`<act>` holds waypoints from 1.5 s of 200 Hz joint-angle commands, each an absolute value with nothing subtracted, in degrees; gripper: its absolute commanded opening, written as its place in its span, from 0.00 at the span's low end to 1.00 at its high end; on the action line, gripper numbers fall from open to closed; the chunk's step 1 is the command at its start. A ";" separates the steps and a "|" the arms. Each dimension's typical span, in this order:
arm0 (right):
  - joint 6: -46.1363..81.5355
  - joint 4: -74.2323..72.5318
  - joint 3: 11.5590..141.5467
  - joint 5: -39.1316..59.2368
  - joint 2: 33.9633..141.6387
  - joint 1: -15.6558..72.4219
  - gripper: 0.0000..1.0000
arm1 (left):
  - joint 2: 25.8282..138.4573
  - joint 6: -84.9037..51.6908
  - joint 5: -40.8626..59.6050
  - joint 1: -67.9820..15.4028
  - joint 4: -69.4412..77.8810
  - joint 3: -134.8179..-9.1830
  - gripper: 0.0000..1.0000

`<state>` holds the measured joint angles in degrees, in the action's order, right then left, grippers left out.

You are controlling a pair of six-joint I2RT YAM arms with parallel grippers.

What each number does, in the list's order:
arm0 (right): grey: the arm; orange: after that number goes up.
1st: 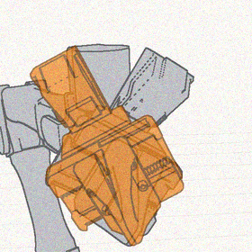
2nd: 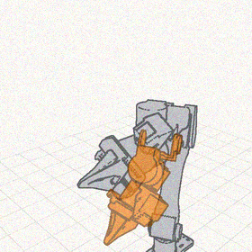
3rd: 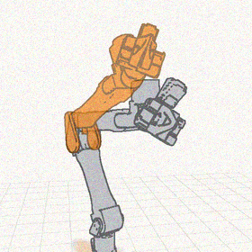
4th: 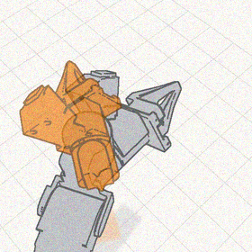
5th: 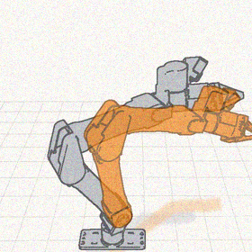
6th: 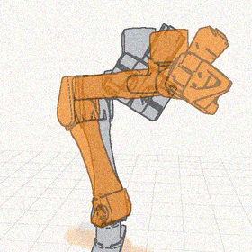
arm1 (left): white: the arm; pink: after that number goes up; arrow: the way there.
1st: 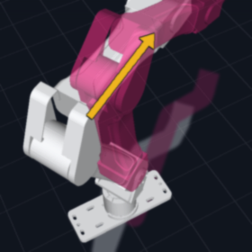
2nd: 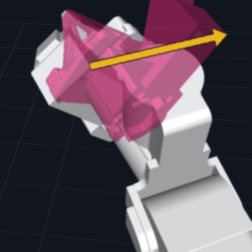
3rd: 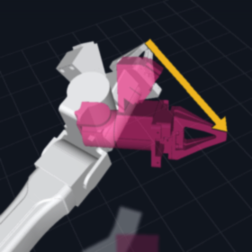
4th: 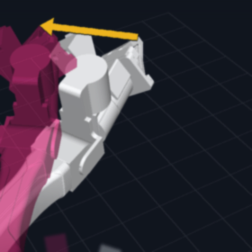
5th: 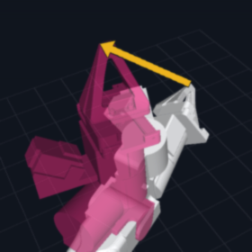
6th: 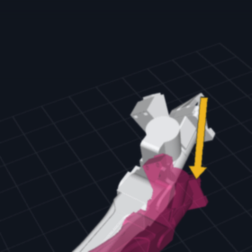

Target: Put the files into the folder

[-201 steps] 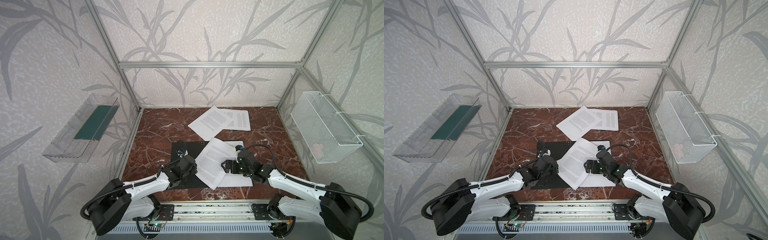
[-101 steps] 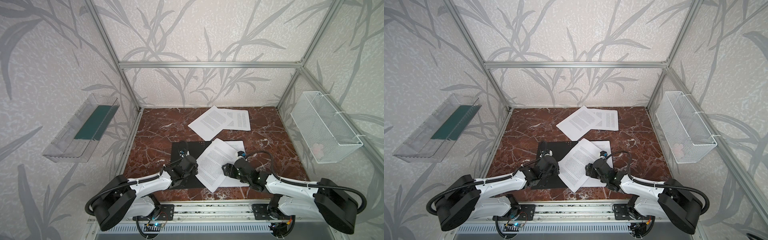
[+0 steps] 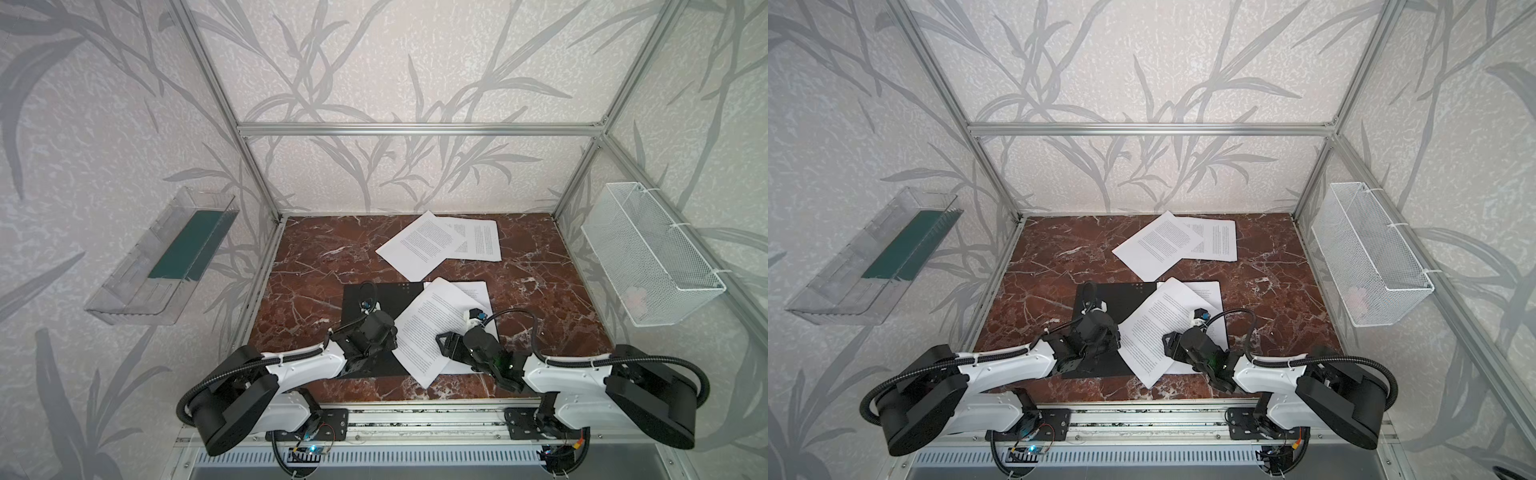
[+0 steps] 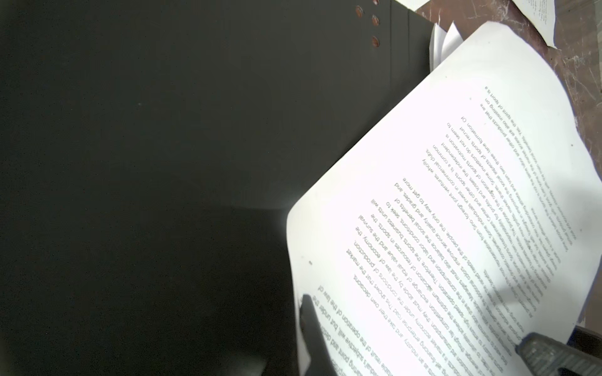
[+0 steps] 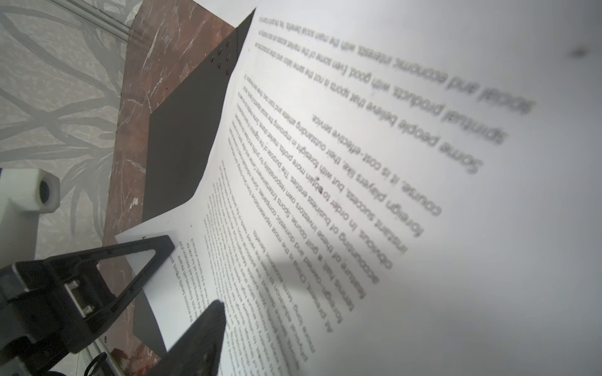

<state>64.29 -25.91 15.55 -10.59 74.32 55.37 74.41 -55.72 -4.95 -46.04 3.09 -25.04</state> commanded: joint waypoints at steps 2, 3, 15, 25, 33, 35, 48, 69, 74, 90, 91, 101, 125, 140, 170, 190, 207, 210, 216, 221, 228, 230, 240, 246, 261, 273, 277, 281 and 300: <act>66.19 -31.48 15.03 -13.14 75.32 56.95 0.66 | 75.27 -56.51 -5.54 -46.15 3.10 -26.10 0.00; 66.19 -31.52 15.03 -13.20 75.32 57.00 0.65 | 75.29 -56.51 -5.54 -46.14 3.13 -26.10 0.00; 66.35 -31.81 15.03 -14.21 75.15 57.75 0.64 | 75.57 -56.60 -5.49 -46.15 3.15 -26.19 0.00; 66.50 -31.86 14.98 -15.20 74.84 58.23 0.62 | 75.64 -56.60 -5.45 -46.14 3.10 -26.19 0.00; 66.69 -31.82 14.90 -15.96 74.48 58.27 0.60 | 75.75 -56.60 -5.54 -46.14 3.09 -26.19 0.00; 66.75 -31.77 14.91 -16.16 74.39 58.27 0.59 | 75.72 -56.60 -5.58 -46.14 3.08 -26.19 0.00; 67.25 -31.18 14.74 -17.47 73.41 59.91 0.56 | 75.74 -56.62 -5.75 -46.14 2.99 -26.28 0.00; 67.79 -28.78 14.87 -19.02 71.71 60.63 0.50 | 75.64 -56.60 -5.80 -46.17 2.99 -26.31 0.00; 68.01 -28.25 14.88 -19.25 71.36 60.69 0.49 | 75.62 -56.61 -5.78 -46.15 2.98 -26.28 0.00; 68.87 -27.56 14.77 -19.92 70.69 61.29 0.41 | 75.59 -56.54 -5.78 -46.18 3.09 -26.19 0.00; 68.93 -27.53 14.81 -19.98 70.68 61.36 0.40 | 75.59 -56.53 -5.75 -46.16 3.08 -26.19 0.00; 69.48 -27.26 14.69 -20.60 70.45 61.82 0.36 | 75.49 -56.57 -5.80 -46.16 3.16 -26.18 0.00; 70.27 -24.87 15.07 -21.28 69.81 62.14 0.22 | 75.17 -56.13 -5.18 -46.15 3.81 -26.18 0.00; 69.51 -21.01 16.35 -21.97 68.51 62.14 0.10 | 74.58 -55.04 -3.87 -46.17 4.48 -26.36 0.00; 64.67 -9.11 19.80 -21.12 62.73 60.44 0.00 | 69.76 -50.84 -1.82 -46.16 3.27 -27.06 0.24; 58.58 1.93 23.42 -16.73 56.67 56.10 0.00 | 63.55 -46.27 -0.32 -46.15 1.89 -26.88 0.47; 52.98 12.17 26.87 -14.86 51.23 53.11 0.00 | 57.04 -44.24 -0.31 -46.15 2.23 -25.14 0.99; 52.11 14.02 27.54 -14.04 50.40 52.29 0.00 | 55.79 -43.99 -0.27 -46.14 2.59 -24.70 0.99; 50.49 17.05 28.83 -12.50 48.81 50.48 0.00 | 53.31 -43.55 -0.43 -46.14 3.67 -23.47 0.99; 48.71 18.86 29.78 -10.73 47.61 48.90 0.00 | 51.35 -43.21 -0.74 -46.16 5.12 -22.37 0.99; 46.05 21.02 30.99 -7.23 46.51 46.15 0.00 | 48.56 -43.02 -0.73 -46.17 6.97 -20.59 0.99; 45.28 21.76 31.30 -6.22 46.26 45.22 0.00 | 47.82 -42.99 -0.80 -46.15 7.32 -20.18 0.99; 42.73 25.28 33.17 -0.79 45.80 40.59 0.00 | 44.19 -42.89 -1.37 -46.15 7.99 -18.70 0.99; 40.61 26.27 34.08 2.71 46.07 38.14 0.00 | 42.50 -42.89 -1.84 -46.17 7.94 -18.17 0.99; 34.94 29.56 37.31 9.91 49.29 34.55 0.00 | 39.90 -42.88 -2.82 -46.23 7.47 -17.43 0.99; 31.09 33.39 40.74 10.07 53.37 34.30 0.00 | 39.75 -42.86 -2.90 -46.24 7.36 -17.36 0.99; 30.07 34.36 41.74 9.82 54.74 34.31 0.00 | 40.02 -42.82 -2.90 -46.16 7.37 -17.45 0.99; 29.15 35.30 42.75 9.29 55.97 34.27 0.00 | 40.33 -42.89 -2.85 -46.22 7.22 -17.61 0.99; 26.16 37.80 46.23 6.95 61.07 33.37 0.00 | 42.68 -42.93 -2.06 -46.22 7.21 -18.38 0.99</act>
<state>35.00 28.80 42.39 4.62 56.29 34.39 40.73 -43.90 -1.45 -46.06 6.55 -17.80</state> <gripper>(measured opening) 0.049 0.991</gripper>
